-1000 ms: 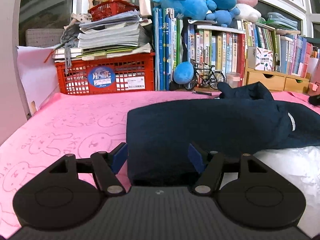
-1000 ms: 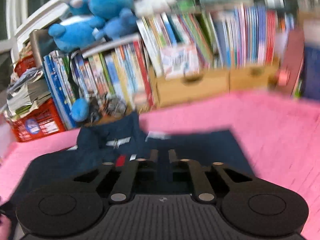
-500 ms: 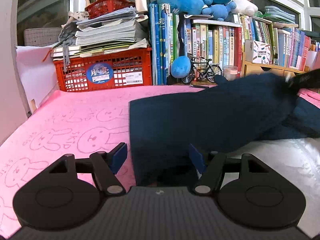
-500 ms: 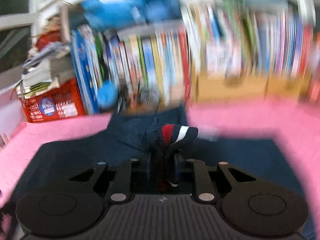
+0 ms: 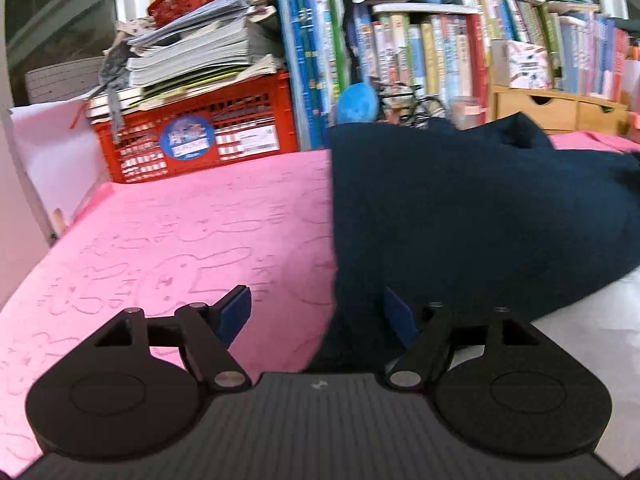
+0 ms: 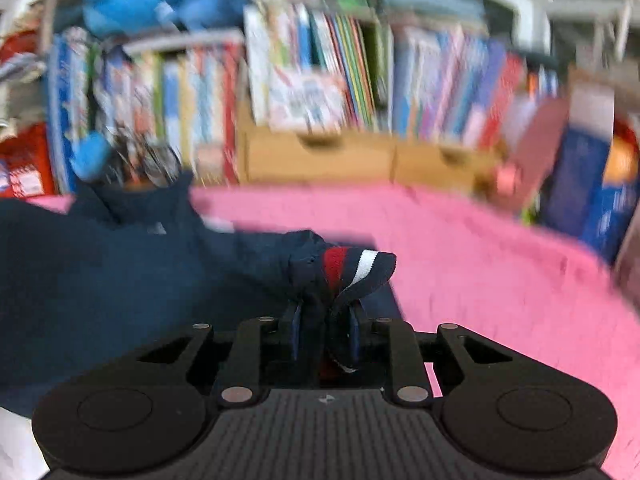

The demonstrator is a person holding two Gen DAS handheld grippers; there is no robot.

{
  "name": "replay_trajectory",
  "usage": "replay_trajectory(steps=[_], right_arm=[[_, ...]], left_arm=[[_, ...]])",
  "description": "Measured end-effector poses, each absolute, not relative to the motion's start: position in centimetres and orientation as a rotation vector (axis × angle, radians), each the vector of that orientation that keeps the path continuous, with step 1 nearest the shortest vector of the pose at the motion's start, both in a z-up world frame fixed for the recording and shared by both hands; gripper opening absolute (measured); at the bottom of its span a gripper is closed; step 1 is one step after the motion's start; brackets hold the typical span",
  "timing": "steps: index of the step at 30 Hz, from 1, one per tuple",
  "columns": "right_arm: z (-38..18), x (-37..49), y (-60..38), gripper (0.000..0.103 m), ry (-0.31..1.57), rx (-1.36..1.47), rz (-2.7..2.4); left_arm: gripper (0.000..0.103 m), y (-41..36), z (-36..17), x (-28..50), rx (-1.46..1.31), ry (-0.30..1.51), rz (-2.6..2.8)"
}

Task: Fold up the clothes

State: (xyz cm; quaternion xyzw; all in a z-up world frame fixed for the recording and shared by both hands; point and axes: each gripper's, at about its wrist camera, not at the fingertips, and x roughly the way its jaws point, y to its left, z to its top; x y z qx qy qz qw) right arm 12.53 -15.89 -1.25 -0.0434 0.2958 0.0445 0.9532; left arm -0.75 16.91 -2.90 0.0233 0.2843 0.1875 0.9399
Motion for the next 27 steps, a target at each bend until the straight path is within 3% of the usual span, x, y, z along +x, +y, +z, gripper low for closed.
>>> replay_trajectory(steps=[4, 6, 8, 9, 14, 18, 27], right_arm=[[-2.4, 11.9, -16.2, 0.047, 0.617, -0.113, 0.114], [-1.9, 11.4, -16.0, 0.071, 0.611, -0.146, 0.122], [-1.2, 10.4, -16.0, 0.088, 0.583, -0.167, 0.112], [-0.6, 9.8, -16.0, 0.089, 0.559, -0.170, 0.108], [1.3, 7.7, -16.8, 0.087, 0.491, -0.126, 0.182], [1.4, 7.0, -15.6, 0.061, 0.491, -0.141, 0.287], [-1.9, 8.8, -12.4, 0.057, 0.588, -0.180, 0.352]], left_arm=[[0.075, 17.7, -3.1, -0.5, 0.071, 0.588, 0.444], [0.073, 18.0, -2.9, -0.6, 0.097, 0.577, 0.495], [0.073, 18.1, -2.1, -0.8, 0.095, 0.549, 0.510], [0.073, 18.1, -1.4, -1.0, 0.082, 0.530, 0.495], [0.076, 16.2, 1.1, -0.7, 0.036, 0.451, 0.291], [0.078, 12.6, 0.2, 1.5, 0.110, 0.455, 0.126], [0.081, 15.4, -3.9, 4.1, 0.203, 0.633, 0.257]])
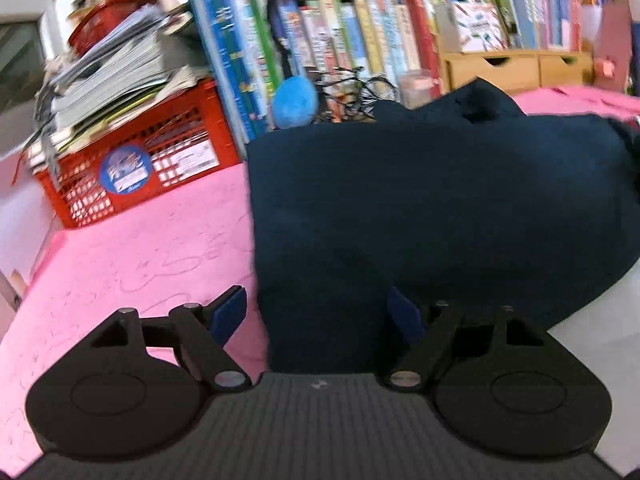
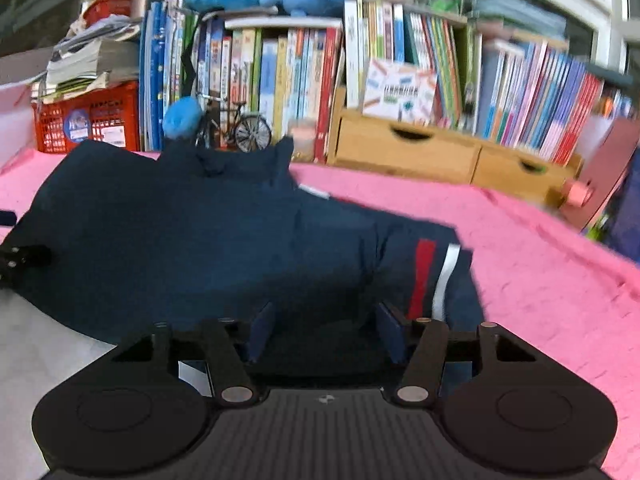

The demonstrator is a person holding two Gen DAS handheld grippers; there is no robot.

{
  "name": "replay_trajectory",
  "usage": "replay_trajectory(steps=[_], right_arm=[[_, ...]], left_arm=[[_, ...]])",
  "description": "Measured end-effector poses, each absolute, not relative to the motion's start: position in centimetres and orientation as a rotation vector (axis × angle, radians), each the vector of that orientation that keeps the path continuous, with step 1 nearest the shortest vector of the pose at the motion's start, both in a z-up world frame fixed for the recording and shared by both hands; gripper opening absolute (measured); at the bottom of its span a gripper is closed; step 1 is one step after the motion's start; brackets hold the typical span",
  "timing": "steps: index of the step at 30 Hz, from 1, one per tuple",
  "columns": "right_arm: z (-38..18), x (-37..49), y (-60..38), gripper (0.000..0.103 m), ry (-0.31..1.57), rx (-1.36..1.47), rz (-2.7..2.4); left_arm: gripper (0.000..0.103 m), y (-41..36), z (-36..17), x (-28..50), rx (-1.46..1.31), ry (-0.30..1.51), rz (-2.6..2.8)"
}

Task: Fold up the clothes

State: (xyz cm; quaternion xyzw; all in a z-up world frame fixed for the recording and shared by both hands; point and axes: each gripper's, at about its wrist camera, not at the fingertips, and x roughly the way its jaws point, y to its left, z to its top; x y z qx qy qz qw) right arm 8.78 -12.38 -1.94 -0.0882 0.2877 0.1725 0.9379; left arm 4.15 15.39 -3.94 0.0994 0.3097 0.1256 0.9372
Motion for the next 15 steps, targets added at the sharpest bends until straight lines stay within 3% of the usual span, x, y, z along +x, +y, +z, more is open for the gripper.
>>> replay_trajectory(steps=[2, 7, 9, 15], right_arm=[[-2.7, 9.4, -11.6, 0.057, 0.604, -0.191, 0.364], [-2.8, 9.6, -10.9, 0.062, 0.608, -0.214, 0.356], [-2.3, 8.7, -11.2, 0.074, 0.577, -0.199, 0.371], [-2.2, 8.7, -10.4, 0.078, 0.549, -0.198, 0.445]], left_arm=[[0.086, 15.9, -4.0, 3.8, 0.236, 0.628, 0.281], [0.085, 16.0, -2.9, 2.1, 0.312, 0.596, 0.309], [0.084, 16.2, -1.6, 1.9, 0.287, 0.573, 0.306], [0.085, 14.7, 0.9, 5.2, 0.233, 0.515, 0.181]])
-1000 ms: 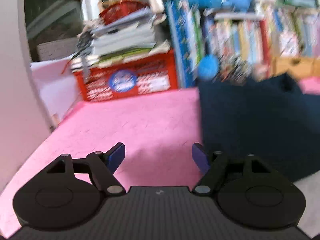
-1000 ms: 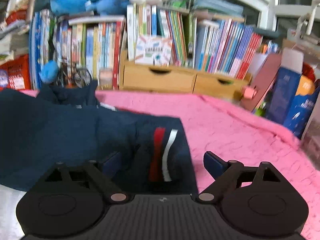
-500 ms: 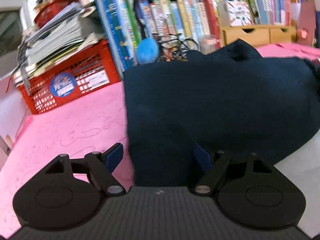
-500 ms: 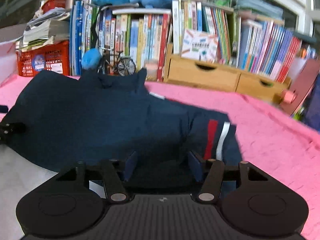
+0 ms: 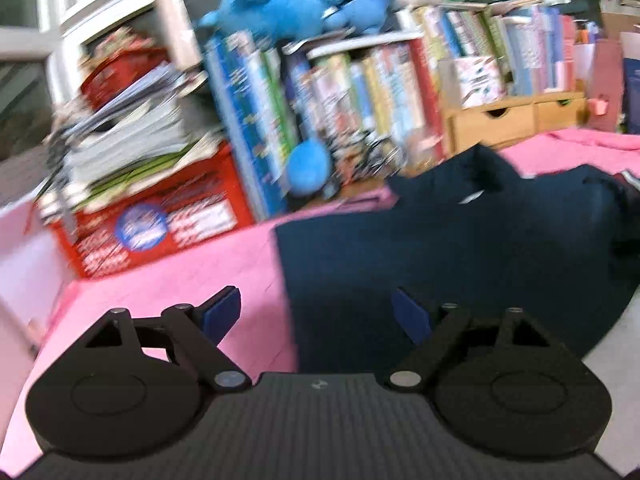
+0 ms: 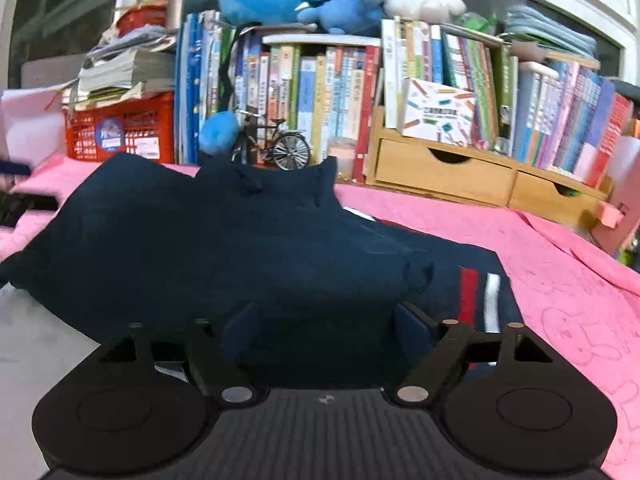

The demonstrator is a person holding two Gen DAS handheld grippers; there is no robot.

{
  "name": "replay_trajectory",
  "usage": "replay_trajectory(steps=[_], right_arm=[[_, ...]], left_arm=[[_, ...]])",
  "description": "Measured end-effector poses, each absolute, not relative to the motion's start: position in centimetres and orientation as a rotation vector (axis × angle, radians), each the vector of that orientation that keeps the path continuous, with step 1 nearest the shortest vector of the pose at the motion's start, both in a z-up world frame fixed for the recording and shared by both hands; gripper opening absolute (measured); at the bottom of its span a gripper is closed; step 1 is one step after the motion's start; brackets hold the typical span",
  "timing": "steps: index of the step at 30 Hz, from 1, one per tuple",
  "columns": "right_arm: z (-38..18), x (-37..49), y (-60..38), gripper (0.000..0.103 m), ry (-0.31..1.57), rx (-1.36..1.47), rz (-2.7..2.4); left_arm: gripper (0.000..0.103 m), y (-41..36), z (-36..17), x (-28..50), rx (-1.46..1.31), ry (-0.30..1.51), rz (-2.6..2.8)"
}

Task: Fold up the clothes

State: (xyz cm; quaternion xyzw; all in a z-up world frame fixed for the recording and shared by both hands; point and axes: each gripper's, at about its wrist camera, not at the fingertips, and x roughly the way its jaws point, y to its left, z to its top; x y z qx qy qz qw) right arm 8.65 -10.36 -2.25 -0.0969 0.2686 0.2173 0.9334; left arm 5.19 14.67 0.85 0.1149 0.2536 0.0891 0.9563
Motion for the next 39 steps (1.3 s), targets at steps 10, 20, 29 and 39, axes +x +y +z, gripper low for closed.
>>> replay_trajectory(steps=[10, 20, 29, 39], right_arm=[[-3.6, 10.8, -10.1, 0.093, 0.667, -0.141, 0.494], [-3.9, 10.4, -9.7, 0.102, 0.665, -0.160, 0.481], [-4.0, 10.4, -9.7, 0.103, 0.663, -0.162, 0.472], [-4.0, 10.2, -9.6, 0.103, 0.662, -0.164, 0.462]], left_arm=[[0.086, 15.8, -2.7, 12.9, 0.263, 0.618, 0.297], [0.089, 18.8, -3.8, 13.2, 0.302, 0.666, 0.514], [0.088, 16.2, 0.3, 6.6, 0.228, 0.559, 0.344], [0.088, 19.4, -3.5, 12.4, 0.316, 0.682, 0.496]])
